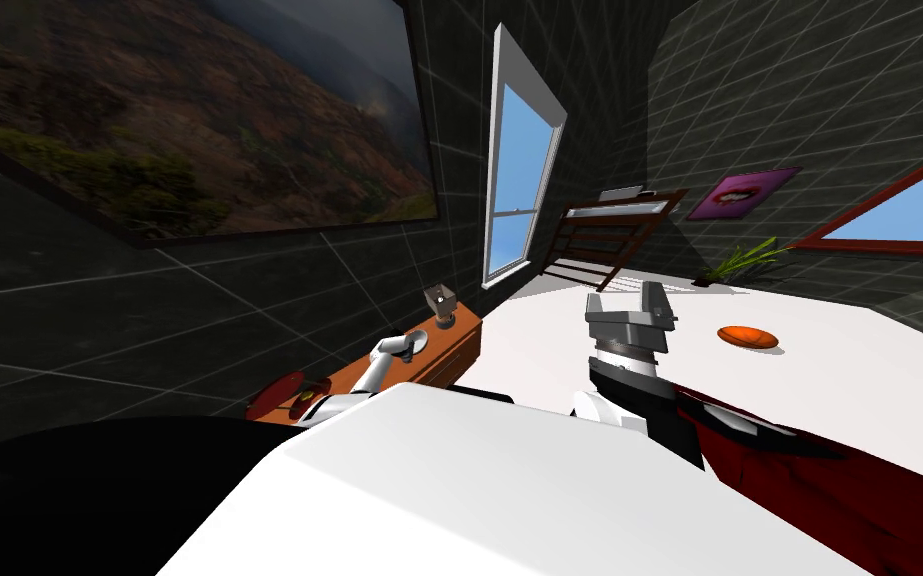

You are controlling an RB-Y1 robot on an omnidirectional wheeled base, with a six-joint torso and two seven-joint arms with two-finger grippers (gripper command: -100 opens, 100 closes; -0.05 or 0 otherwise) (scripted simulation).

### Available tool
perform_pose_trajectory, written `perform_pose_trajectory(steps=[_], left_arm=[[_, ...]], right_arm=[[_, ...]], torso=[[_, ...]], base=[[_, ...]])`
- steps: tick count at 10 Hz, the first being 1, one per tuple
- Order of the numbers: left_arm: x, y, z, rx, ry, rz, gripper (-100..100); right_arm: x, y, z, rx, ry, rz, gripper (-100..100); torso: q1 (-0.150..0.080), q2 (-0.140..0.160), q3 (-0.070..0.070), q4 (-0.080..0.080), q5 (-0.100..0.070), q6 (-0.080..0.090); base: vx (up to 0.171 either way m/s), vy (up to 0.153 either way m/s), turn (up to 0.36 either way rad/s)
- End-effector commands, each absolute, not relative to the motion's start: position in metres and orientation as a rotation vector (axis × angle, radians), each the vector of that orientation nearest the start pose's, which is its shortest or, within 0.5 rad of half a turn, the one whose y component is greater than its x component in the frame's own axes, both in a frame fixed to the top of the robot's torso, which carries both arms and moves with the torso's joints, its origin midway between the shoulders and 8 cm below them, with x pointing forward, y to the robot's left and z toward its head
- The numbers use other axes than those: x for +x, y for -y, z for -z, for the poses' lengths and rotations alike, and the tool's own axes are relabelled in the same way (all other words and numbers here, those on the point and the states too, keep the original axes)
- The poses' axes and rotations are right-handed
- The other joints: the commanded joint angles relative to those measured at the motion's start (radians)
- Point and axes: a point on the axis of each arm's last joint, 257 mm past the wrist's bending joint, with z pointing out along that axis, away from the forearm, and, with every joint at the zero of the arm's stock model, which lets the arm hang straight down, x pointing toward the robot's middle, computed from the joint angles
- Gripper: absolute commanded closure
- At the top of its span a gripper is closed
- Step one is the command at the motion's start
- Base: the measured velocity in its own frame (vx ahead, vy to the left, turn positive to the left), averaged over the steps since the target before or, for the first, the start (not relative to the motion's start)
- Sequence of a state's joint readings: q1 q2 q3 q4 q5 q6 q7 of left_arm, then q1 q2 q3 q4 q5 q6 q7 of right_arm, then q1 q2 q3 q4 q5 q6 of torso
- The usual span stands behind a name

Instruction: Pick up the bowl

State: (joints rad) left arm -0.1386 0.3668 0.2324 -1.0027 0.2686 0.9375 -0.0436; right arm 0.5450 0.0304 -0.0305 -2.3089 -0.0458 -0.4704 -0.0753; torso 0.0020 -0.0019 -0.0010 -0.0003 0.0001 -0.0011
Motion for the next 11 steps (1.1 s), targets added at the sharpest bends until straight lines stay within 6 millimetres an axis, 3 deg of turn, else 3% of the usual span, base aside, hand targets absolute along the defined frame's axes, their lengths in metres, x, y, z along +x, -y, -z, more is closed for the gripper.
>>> perform_pose_trajectory(steps=[1,3,4,8,9,10,11], left_arm=[[0.347,-0.455,0.531,-2.272,-1.707,0.164,-100],[0.345,-0.453,0.533,-2.273,-1.708,0.163,-100],[0.346,-0.453,0.533,-2.272,-1.707,0.164,100],[0.345,-0.453,0.534,-2.274,-1.707,0.163,100],[0.345,-0.453,0.534,-2.275,-1.707,0.163,0],[0.349,-0.458,0.524,-2.273,-1.708,0.163,100],[0.350,-0.459,0.522,-2.273,-1.708,0.163,100]], right_arm=[[0.336,0.303,-0.018,0.763,-0.559,-1.342,0],[0.336,0.303,-0.018,0.763,-0.559,-1.342,0],[0.336,0.303,-0.018,0.763,-0.559,-1.342,0],[0.336,0.303,-0.018,0.763,-0.559,-1.343,0],[0.336,0.303,-0.018,0.763,-0.559,-1.343,0],[0.336,0.303,-0.018,0.763,-0.559,-1.343,0],[0.336,0.303,-0.018,0.763,-0.559,-1.343,0]], torso=[[0.000,0.000,0.000,0.000,0.000,0.000],[0.001,0.000,0.000,0.000,0.000,0.000],[-0.001,0.001,0.001,0.000,0.000,0.000],[-0.002,0.002,0.001,0.001,-0.001,0.000],[-0.002,0.002,0.001,0.001,-0.001,0.000],[-0.002,0.002,0.002,0.001,-0.001,0.000],[-0.003,0.003,0.002,0.002,-0.002,0.001]], base=[[0.036,0.040,-0.005],[0.023,0.021,-0.004],[0.000,0.000,0.000],[0.000,0.000,0.000],[0.000,0.000,0.000],[-0.019,-0.017,0.006],[-0.032,-0.024,0.004]])
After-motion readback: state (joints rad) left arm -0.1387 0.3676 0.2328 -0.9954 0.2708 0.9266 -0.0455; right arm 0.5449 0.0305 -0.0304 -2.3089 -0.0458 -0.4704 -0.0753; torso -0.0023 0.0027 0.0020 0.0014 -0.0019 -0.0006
